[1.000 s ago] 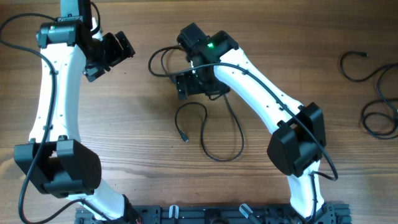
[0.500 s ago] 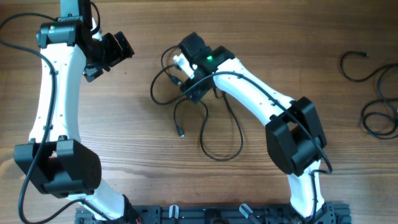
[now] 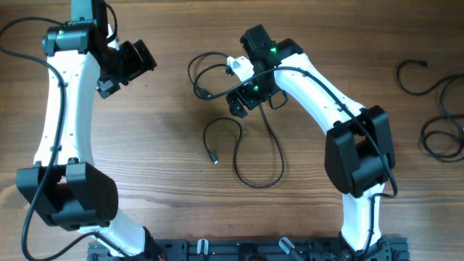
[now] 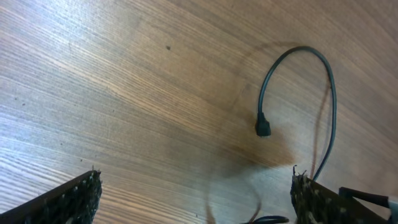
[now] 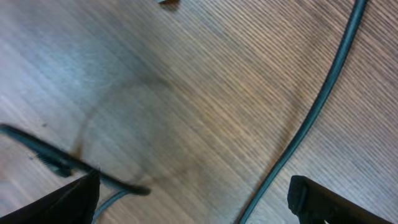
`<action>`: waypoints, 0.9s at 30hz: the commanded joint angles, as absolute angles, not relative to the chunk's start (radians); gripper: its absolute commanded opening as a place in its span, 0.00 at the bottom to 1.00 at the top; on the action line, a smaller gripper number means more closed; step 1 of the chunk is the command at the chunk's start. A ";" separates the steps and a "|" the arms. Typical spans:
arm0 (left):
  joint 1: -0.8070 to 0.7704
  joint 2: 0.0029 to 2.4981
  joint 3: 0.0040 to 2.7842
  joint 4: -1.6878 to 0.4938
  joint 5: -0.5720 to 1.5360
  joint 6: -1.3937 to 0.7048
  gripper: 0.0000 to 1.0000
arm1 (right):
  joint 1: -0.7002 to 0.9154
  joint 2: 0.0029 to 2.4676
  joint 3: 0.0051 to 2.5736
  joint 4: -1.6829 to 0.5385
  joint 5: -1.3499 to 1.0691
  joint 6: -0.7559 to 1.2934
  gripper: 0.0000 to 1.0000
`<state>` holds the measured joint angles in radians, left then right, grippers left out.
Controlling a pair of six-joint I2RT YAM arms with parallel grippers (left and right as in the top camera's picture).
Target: Untangle cables
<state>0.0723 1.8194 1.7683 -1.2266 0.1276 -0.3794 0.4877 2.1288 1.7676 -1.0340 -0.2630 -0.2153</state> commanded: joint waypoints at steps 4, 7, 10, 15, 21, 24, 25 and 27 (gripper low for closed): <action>0.077 1.819 1.765 -1.246 0.122 -0.390 1.00 | 0.501 1.944 1.747 -1.103 -0.280 -0.260 1.00; 0.077 1.819 1.765 -1.246 0.122 -0.390 1.00 | 0.550 1.944 1.600 -0.976 -0.278 -0.258 1.00; 0.077 1.819 1.765 -1.243 0.122 -0.390 1.00 | 0.597 1.944 1.458 -0.783 -0.199 -0.197 1.00; 0.077 1.819 1.765 -1.235 0.122 -0.390 1.00 | 0.608 1.966 1.392 -0.550 -0.036 -0.123 0.95; 0.077 1.819 1.765 -1.243 0.122 -0.390 1.00 | 0.608 2.039 1.392 -0.509 -0.007 -0.125 0.92; 0.077 1.819 1.765 -1.243 0.122 -0.390 1.00 | 0.608 2.038 1.392 -0.516 -0.007 -0.125 0.93; 0.077 1.819 1.765 -1.243 0.122 -0.390 1.00 | 0.608 2.038 1.392 -0.532 -0.007 -0.125 0.93; 0.076 1.819 1.765 -1.243 0.122 -0.390 1.00 | 0.607 2.040 1.387 -0.558 0.044 -0.097 0.92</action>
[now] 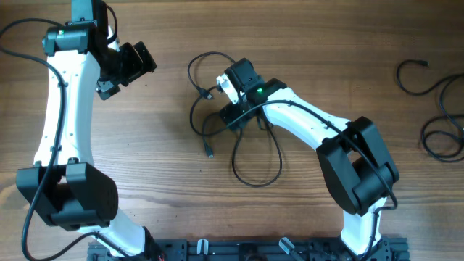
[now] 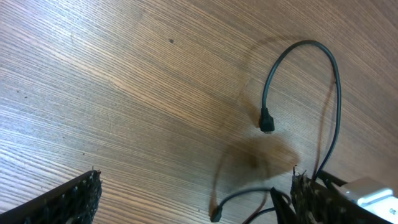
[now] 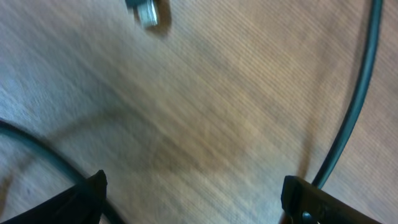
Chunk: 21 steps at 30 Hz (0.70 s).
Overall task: Untangle cables
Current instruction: 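Grasp the last black cable with the right gripper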
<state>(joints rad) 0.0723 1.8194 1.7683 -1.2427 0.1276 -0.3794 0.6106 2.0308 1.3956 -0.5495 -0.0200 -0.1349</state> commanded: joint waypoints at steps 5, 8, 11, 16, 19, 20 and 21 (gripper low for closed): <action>0.076 1.819 1.765 -1.242 0.122 -0.390 1.00 | 0.570 2.059 1.385 -0.532 0.269 0.087 0.89; 0.076 1.819 1.765 -1.243 0.122 -0.390 1.00 | 0.499 2.084 1.385 -0.544 0.206 0.136 0.89; 0.076 1.819 1.765 -1.243 0.122 -0.390 1.00 | 0.444 2.084 1.385 -0.545 0.004 0.128 0.89; 0.076 1.819 1.765 -1.243 0.122 -0.390 1.00 | 0.439 2.089 1.385 -0.619 -0.055 0.109 0.82; 0.076 1.819 1.765 -1.240 0.122 -0.390 1.00 | 0.439 2.116 1.385 -0.648 -0.055 0.110 0.73; 0.076 1.819 1.765 -1.239 0.122 -0.390 1.00 | 0.439 2.124 1.385 -0.651 -0.054 0.120 0.72; 0.076 1.819 1.765 -1.239 0.122 -0.390 1.00 | 0.439 2.135 1.385 -0.656 -0.054 0.135 0.72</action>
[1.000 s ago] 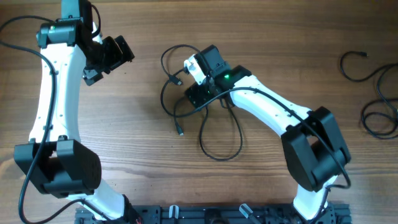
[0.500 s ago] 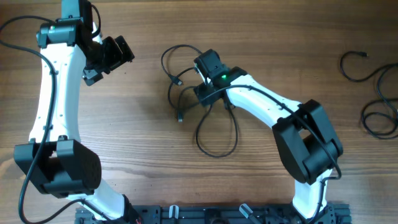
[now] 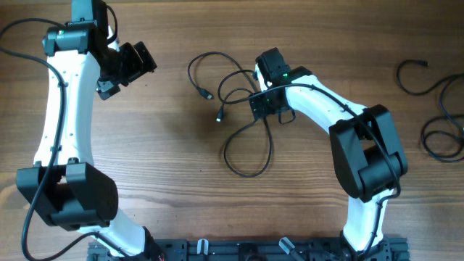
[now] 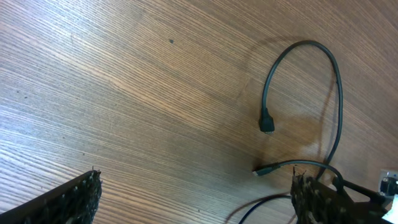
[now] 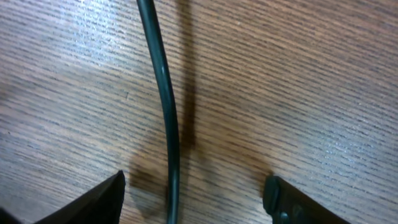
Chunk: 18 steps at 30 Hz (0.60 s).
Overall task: Untangle cables
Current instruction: 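Grasp the last black cable with the right gripper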
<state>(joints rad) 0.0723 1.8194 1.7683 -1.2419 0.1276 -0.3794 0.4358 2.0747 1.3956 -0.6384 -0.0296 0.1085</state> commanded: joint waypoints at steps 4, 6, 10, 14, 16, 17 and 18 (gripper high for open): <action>0.077 1.819 1.765 -1.238 0.121 -0.389 1.00 | 0.440 2.141 1.385 -0.682 -0.057 0.274 0.72; 0.076 1.819 1.765 -1.235 0.121 -0.390 1.00 | 0.440 2.141 1.385 -0.725 -0.025 0.319 0.70; 0.076 1.819 1.765 -1.226 0.121 -0.389 1.00 | 0.440 2.142 1.378 -0.741 -0.024 0.368 0.70; 0.076 1.819 1.765 -1.228 0.121 -0.390 1.00 | 0.440 2.145 1.378 -0.813 -0.025 0.386 0.69; 0.076 1.819 1.765 -1.231 0.121 -0.390 1.00 | 0.440 2.145 1.378 -0.857 -0.025 0.397 0.68; 0.076 1.819 1.765 -1.232 0.121 -0.390 1.00 | 0.440 2.145 1.378 -0.880 -0.024 0.408 0.68; 0.076 1.819 1.765 -1.232 0.121 -0.390 1.00 | 0.440 2.145 1.378 -0.898 -0.024 0.429 0.63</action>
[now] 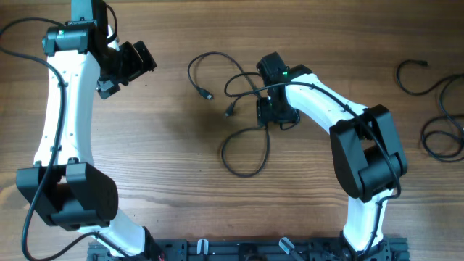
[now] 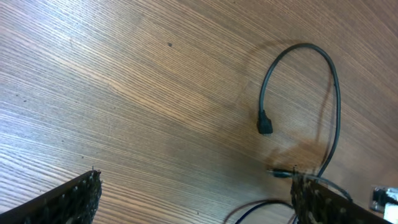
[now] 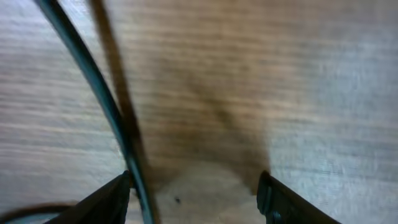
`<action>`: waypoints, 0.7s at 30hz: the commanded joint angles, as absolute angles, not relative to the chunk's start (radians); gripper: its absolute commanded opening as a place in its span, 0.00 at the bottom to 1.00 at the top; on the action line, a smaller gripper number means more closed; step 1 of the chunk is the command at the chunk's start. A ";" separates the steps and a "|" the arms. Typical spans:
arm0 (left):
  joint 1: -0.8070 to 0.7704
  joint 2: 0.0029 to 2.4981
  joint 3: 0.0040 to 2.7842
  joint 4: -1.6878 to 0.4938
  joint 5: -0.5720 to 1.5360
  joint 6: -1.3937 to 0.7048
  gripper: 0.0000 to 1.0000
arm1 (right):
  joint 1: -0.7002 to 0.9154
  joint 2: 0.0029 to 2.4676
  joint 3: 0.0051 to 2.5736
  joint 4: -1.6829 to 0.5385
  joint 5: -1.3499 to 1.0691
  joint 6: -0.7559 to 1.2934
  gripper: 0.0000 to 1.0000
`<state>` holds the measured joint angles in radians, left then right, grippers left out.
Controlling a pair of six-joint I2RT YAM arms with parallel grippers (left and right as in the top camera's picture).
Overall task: Untangle cables
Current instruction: 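Grasp the last black cable with the right gripper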
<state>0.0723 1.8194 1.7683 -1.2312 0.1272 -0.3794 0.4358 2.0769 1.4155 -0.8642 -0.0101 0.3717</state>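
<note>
Black cables (image 1: pixel 243 172) lie tangled mid-table in the overhead view, with one plug end (image 1: pixel 208 95) to the left and a second plug end (image 1: pixel 228 112) beside it. My right gripper (image 1: pixel 278 114) is low over the tangle's right side. In the right wrist view it (image 3: pixel 193 186) is open, and a dark cable strand (image 3: pixel 106 99) runs between the fingers, close to the left finger (image 3: pixel 93 202). My left gripper (image 1: pixel 134 61) hangs open at the far left, away from the cables. Its wrist view (image 2: pixel 193 193) shows a curved cable with a plug (image 2: pixel 264 124) ahead of it.
More black cables (image 1: pixel 425 138) lie at the table's right edge, apart from the tangle. The arm bases and a black rail (image 1: pixel 239 250) line the near edge. Bare wood (image 1: pixel 159 145) lies between the left arm and the tangle.
My right gripper has shifted a little to the right and toward the near edge, and its fingers stand slightly closer together. The second plug end has slid a bit to the right. The left arm has not moved.
My right gripper was open over the tangle's middle. Then it was further left with the cables bunched. Later it stood to the right with a strand between its fingers and the cables spread wider. Now it is slightly further right. The left gripper stayed open in place.
</note>
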 commanded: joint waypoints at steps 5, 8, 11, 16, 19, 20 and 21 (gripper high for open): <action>0.076 1.819 1.765 -1.232 0.121 -0.390 1.00 | 0.440 2.145 1.357 -0.903 -0.033 0.455 0.45; 0.076 1.819 1.765 -1.230 0.121 -0.390 1.00 | 0.440 2.145 1.332 -0.899 -0.051 0.455 0.38; 0.076 1.819 1.765 -1.224 0.121 -0.389 1.00 | 0.440 2.145 1.332 -0.904 -0.055 0.445 0.26; 0.076 1.819 1.765 -1.224 0.121 -0.389 1.00 | 0.440 2.145 1.332 -0.905 -0.052 0.418 0.16; 0.076 1.819 1.765 -1.224 0.121 -0.389 1.00 | 0.440 2.145 1.332 -0.905 -0.054 0.419 0.05; 0.076 1.819 1.765 -1.224 0.121 -0.389 1.00 | 0.440 2.145 1.332 -0.902 -0.054 0.419 0.05; 0.076 1.819 1.765 -1.224 0.121 -0.389 1.00 | 0.440 2.145 1.335 -0.902 -0.053 0.417 0.04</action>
